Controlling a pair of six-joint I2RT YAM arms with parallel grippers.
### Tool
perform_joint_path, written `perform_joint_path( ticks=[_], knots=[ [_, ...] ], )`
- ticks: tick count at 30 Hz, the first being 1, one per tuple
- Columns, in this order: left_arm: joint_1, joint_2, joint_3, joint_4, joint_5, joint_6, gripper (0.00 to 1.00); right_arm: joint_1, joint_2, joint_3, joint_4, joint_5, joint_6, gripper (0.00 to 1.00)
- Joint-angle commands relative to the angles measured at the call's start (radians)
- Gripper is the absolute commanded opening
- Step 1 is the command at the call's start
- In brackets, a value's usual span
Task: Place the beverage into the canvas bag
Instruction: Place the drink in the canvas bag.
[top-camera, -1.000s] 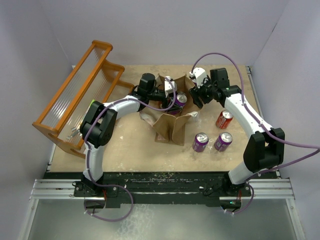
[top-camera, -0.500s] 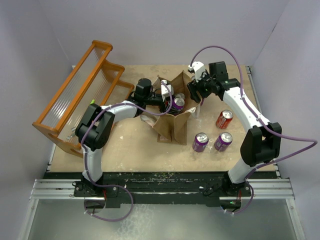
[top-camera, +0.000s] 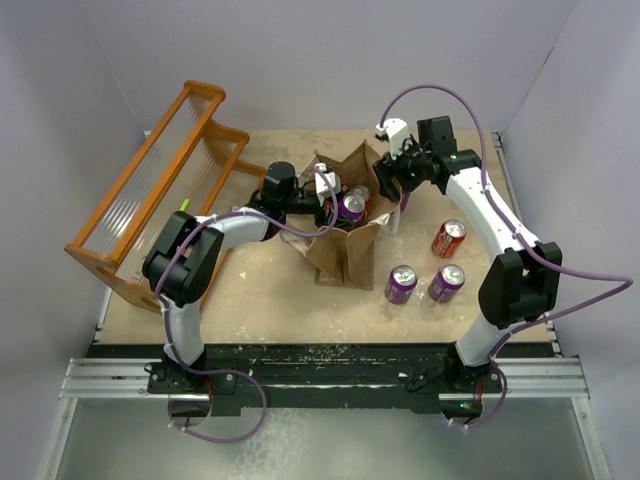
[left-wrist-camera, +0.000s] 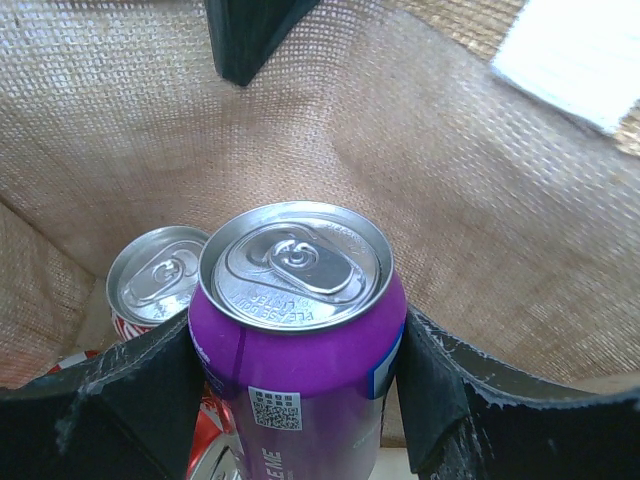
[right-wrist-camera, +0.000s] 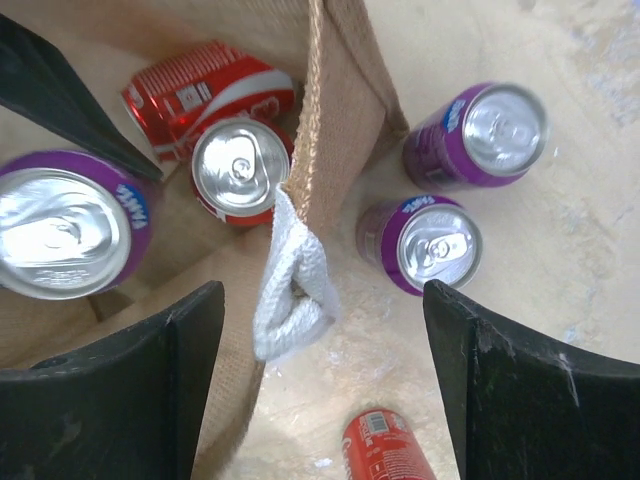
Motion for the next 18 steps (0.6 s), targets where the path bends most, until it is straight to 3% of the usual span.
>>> perform_joint_path(
  ticks=[1, 8, 18],
  knots=[
    [0.009, -0.008, 0.016, 0.200, -0.021, -0.036, 0.00, 0.000, -0.032, 0.127, -0.020, -0.085, 0.043, 0.83],
    [0.012, 0.006, 0.016, 0.246, -0.041, -0.053, 0.00, 0.017, -0.080, 0.229, -0.069, -0.205, 0.006, 0.88],
    [0.013, -0.067, 0.016, 0.267, -0.064, -0.149, 0.00, 0.105, -0.076, 0.258, -0.139, -0.294, -0.021, 0.85]
  ],
)
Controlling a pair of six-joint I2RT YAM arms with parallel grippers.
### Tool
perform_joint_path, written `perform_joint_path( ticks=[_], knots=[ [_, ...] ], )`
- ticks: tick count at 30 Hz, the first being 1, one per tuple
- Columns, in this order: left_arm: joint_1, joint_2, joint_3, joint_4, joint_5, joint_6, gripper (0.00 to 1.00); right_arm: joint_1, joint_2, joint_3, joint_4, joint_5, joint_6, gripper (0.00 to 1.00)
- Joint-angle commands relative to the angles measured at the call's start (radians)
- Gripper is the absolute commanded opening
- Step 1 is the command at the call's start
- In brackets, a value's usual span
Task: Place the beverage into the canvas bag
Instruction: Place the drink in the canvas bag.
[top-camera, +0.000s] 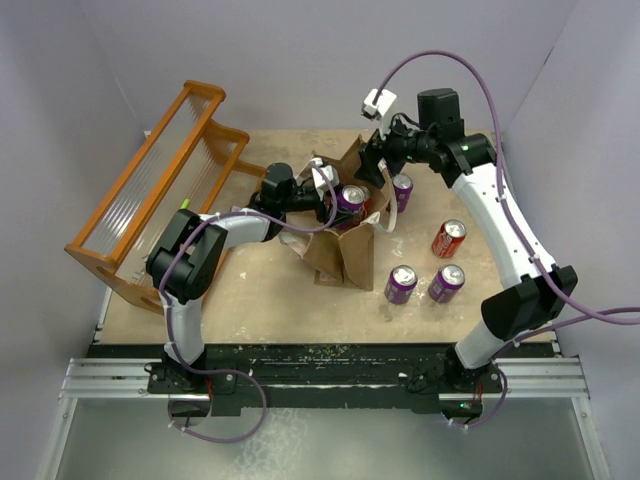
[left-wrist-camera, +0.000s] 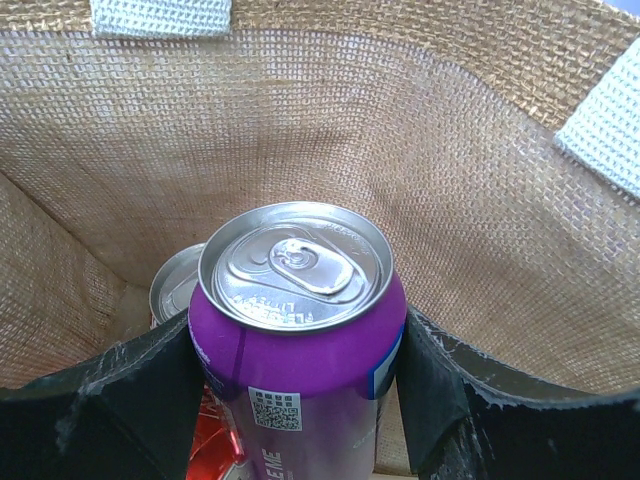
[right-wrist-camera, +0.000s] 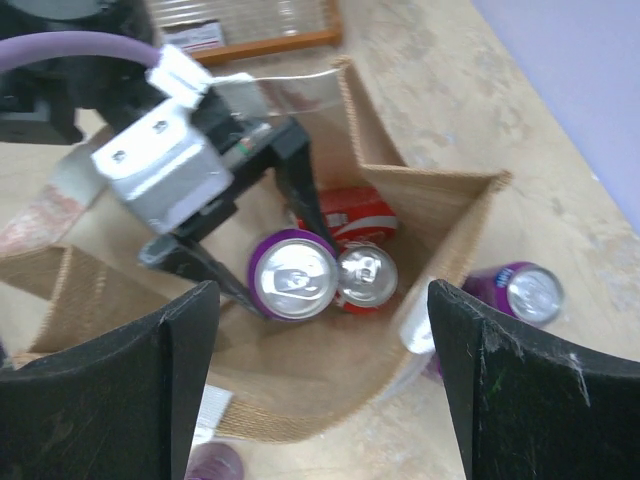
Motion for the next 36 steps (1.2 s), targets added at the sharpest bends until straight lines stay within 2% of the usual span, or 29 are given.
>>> perform_joint_path(
  ticks=[1, 9, 21, 36],
  knots=[
    [0.006, -0.101, 0.022, 0.139, 0.004, -0.068, 0.00, 0.017, -0.005, 0.005, -0.033, -0.080, -0.017, 0.86],
    [0.006, -0.145, 0.052, 0.132, 0.019, -0.103, 0.00, 0.025, 0.050, -0.025, -0.027, -0.103, 0.030, 0.92],
    [0.007, -0.196, 0.041, 0.113, 0.044, -0.077, 0.00, 0.056, 0.155, 0.030, -0.063, -0.048, 0.090, 0.92],
    [0.003, -0.179, 0.069, 0.063, -0.006, 0.019, 0.00, 0.099, 0.174, -0.052, -0.044, 0.036, 0.339, 0.91]
  ],
)
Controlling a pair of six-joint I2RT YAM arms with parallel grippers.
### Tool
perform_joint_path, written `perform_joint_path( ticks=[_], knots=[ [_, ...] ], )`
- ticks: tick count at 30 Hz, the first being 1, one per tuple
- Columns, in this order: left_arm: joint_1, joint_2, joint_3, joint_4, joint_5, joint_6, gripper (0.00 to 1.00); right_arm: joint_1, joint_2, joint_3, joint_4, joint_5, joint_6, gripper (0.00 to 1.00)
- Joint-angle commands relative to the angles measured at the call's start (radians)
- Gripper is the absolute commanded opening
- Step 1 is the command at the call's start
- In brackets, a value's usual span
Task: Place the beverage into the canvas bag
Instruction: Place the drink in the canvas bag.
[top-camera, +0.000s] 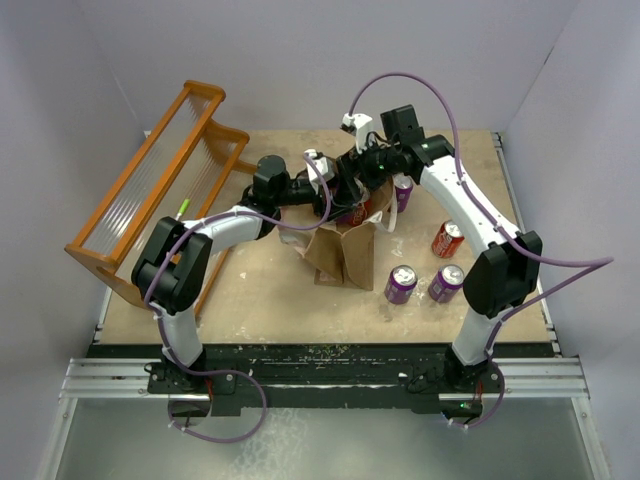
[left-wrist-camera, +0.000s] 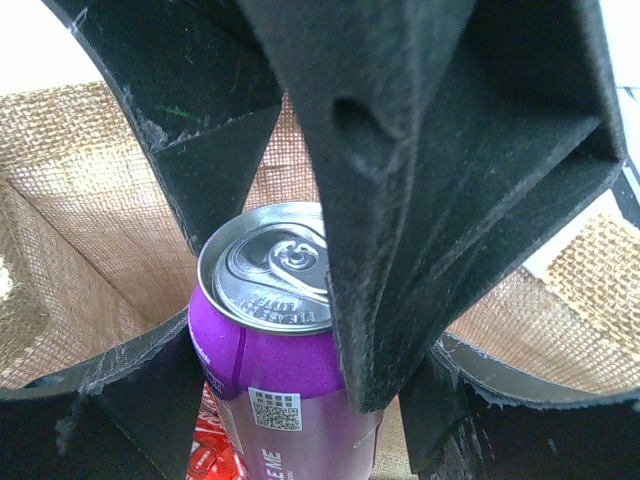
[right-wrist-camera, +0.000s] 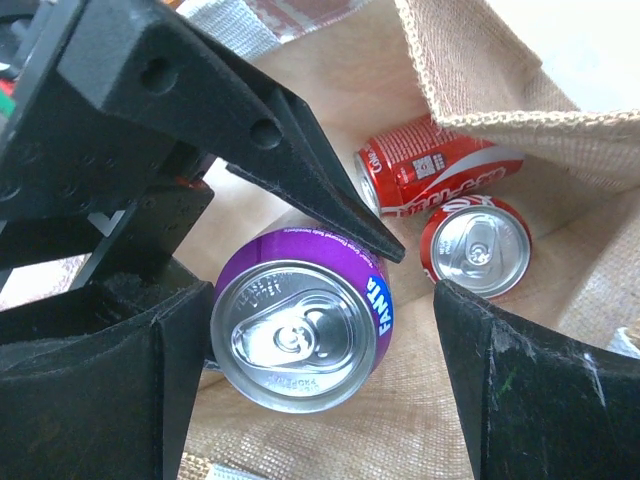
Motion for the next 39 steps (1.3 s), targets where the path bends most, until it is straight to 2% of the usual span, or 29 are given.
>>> perform_joint_path(
  ticks=[1, 7, 11, 14, 15, 16, 17, 18, 23, 27, 33, 39],
  knots=[
    [-0.002, -0.066, 0.068, 0.095, -0.023, 0.057, 0.00, 0.020, -0.004, -0.033, 0.005, 0.012, 0.115, 0.91],
    [-0.017, -0.068, 0.060, 0.078, -0.071, 0.091, 0.00, 0.022, -0.012, -0.067, 0.014, -0.001, 0.149, 0.79],
    [-0.026, -0.066, 0.068, 0.064, -0.098, 0.106, 0.00, 0.024, -0.013, -0.071, 0.011, -0.007, 0.155, 0.63],
    [-0.030, -0.063, 0.071, 0.046, -0.101, 0.114, 0.03, 0.023, -0.020, -0.068, 0.034, -0.013, 0.169, 0.42],
    [-0.030, -0.064, 0.071, 0.037, -0.099, 0.114, 0.05, 0.023, -0.023, -0.065, 0.037, 0.001, 0.164, 0.32],
    [-0.030, -0.067, 0.069, 0.027, -0.099, 0.113, 0.08, 0.023, -0.027, -0.061, 0.039, 0.014, 0.157, 0.18],
    [-0.030, -0.069, 0.070, 0.012, -0.096, 0.113, 0.11, 0.023, -0.029, -0.057, 0.037, 0.034, 0.151, 0.07],
    [-0.030, -0.073, 0.070, -0.004, -0.089, 0.108, 0.15, 0.023, -0.031, -0.051, 0.036, 0.057, 0.142, 0.00],
    [-0.029, -0.073, 0.112, -0.160, -0.027, 0.103, 0.42, 0.023, -0.033, -0.025, 0.029, 0.138, 0.091, 0.00],
    [-0.029, -0.082, 0.126, -0.266, -0.010, 0.147, 0.70, 0.021, -0.036, -0.008, 0.031, 0.164, 0.069, 0.00],
    [-0.006, -0.099, 0.129, -0.336, 0.037, 0.178, 1.00, -0.008, -0.023, 0.011, 0.035, 0.133, 0.061, 0.00],
    [0.048, -0.105, 0.201, -0.467, 0.132, 0.198, 0.99, -0.034, -0.031, 0.014, 0.041, 0.114, 0.052, 0.00]
  ],
)
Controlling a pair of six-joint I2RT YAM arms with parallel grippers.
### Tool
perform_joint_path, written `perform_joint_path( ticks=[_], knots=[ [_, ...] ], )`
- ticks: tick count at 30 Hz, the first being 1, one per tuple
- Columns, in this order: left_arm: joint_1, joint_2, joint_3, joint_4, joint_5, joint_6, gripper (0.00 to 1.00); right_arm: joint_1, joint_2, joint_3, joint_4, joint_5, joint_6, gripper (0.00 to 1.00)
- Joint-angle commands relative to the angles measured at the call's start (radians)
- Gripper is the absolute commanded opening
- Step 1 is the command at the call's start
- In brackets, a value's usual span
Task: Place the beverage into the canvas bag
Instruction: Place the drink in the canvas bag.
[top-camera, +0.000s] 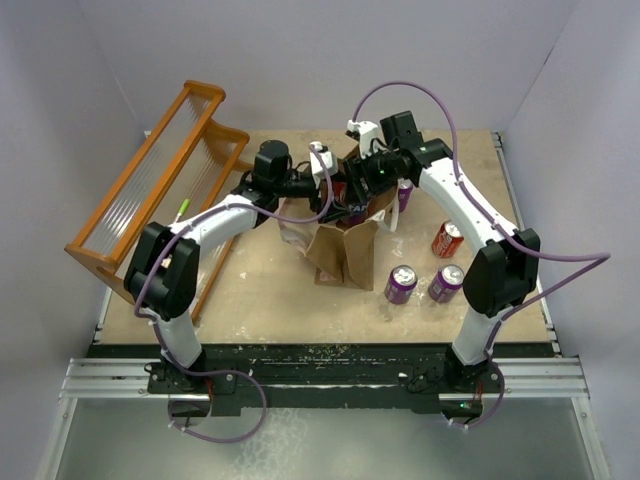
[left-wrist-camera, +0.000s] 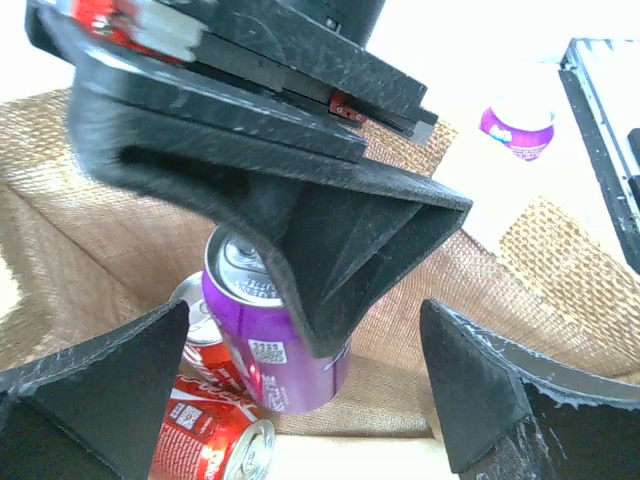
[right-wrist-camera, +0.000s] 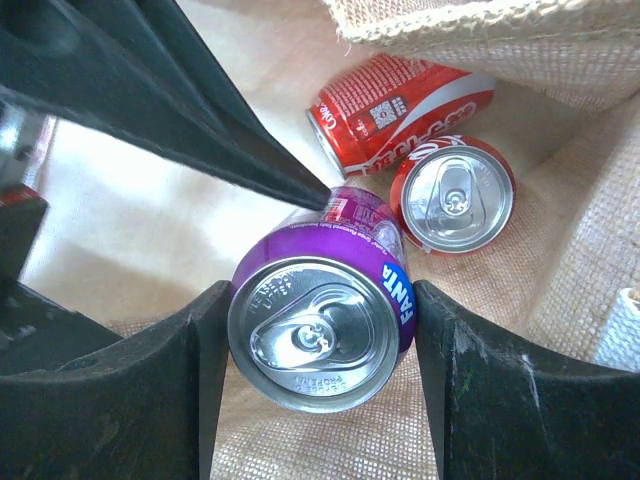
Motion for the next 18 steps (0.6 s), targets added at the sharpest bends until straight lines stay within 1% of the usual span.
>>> perform_joint_path(
  ticks=[1, 5, 8, 11, 12, 15, 18],
  knots=[
    [0.060, -0.054, 0.105, -0.139, 0.113, 0.054, 0.99, -0.030, -0.039, 0.064, 0.054, -0.016, -0.019, 0.00],
    [0.157, -0.078, 0.180, -0.300, 0.177, 0.104, 1.00, -0.039, -0.045, 0.065, 0.058, -0.032, -0.043, 0.00],
    [0.224, -0.108, 0.234, -0.368, 0.169, 0.080, 0.97, -0.038, -0.064, 0.027, 0.062, -0.004, -0.116, 0.00],
    [0.244, -0.134, 0.268, -0.412, 0.071, 0.052, 0.94, -0.031, -0.099, -0.047, 0.101, -0.021, -0.149, 0.00],
    [0.245, -0.137, 0.273, -0.424, 0.003, 0.019, 0.92, -0.025, -0.109, -0.069, 0.114, -0.024, -0.166, 0.00],
    [0.244, -0.123, 0.290, -0.469, -0.123, -0.083, 0.87, -0.001, -0.135, -0.129, 0.145, -0.022, -0.207, 0.00],
    [0.243, -0.084, 0.314, -0.563, -0.155, -0.115, 0.83, 0.017, -0.156, -0.194, 0.176, -0.019, -0.243, 0.00]
  ],
)
